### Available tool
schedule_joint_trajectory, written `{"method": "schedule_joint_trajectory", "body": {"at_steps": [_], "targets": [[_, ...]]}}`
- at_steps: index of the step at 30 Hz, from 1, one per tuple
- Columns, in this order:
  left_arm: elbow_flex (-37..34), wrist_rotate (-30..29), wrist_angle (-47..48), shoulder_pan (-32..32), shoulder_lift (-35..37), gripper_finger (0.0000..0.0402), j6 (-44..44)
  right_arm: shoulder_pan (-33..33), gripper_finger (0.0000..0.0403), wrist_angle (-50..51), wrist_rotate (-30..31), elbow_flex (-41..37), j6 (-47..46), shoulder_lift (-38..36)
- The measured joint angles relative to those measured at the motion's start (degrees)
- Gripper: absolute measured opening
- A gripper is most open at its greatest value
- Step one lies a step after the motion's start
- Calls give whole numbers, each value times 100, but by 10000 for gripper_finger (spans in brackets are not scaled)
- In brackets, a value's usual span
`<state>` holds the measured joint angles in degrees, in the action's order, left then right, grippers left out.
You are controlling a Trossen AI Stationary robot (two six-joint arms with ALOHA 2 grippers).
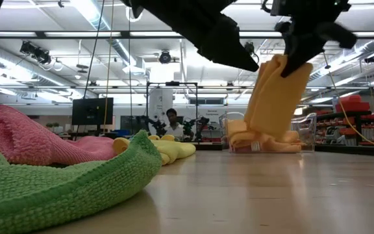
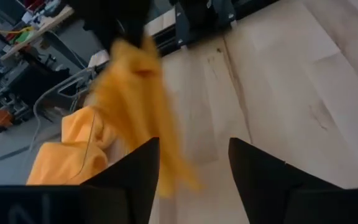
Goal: Fold microfiber towels
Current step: Fold the orange microfiber cloth
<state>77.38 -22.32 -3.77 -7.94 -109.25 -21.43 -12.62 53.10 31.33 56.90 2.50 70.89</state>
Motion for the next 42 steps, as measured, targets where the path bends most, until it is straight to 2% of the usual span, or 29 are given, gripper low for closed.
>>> {"method": "schedule_joint_trajectory", "body": {"at_steps": [3,5,13,20,22,29,38,42], "targets": [[2,-73,66,0,24,203,85,0,17,27,625,0,288,0],[4,-107,201,0,26,198,229,0,17,-149,701,-74,384,0],[2,45,1018,-12,26,179,1181,-230,16,-801,109,-667,-217,552],[2,550,1308,-148,24,178,1497,-828,16,-805,-1003,-371,-202,1171],[2,568,1309,-191,22,178,1512,-866,16,-808,-1238,-283,-187,1207],[3,569,1278,-262,-77,173,2041,-842,16,-1050,-2690,-173,-249,1273],[0,567,26,-375,-819,167,2890,-806,16,-1089,-2771,-181,-1227,1665],[1,561,-701,-445,-1183,156,3230,-857,16,-1198,-2668,-181,-1333,1722]]}}
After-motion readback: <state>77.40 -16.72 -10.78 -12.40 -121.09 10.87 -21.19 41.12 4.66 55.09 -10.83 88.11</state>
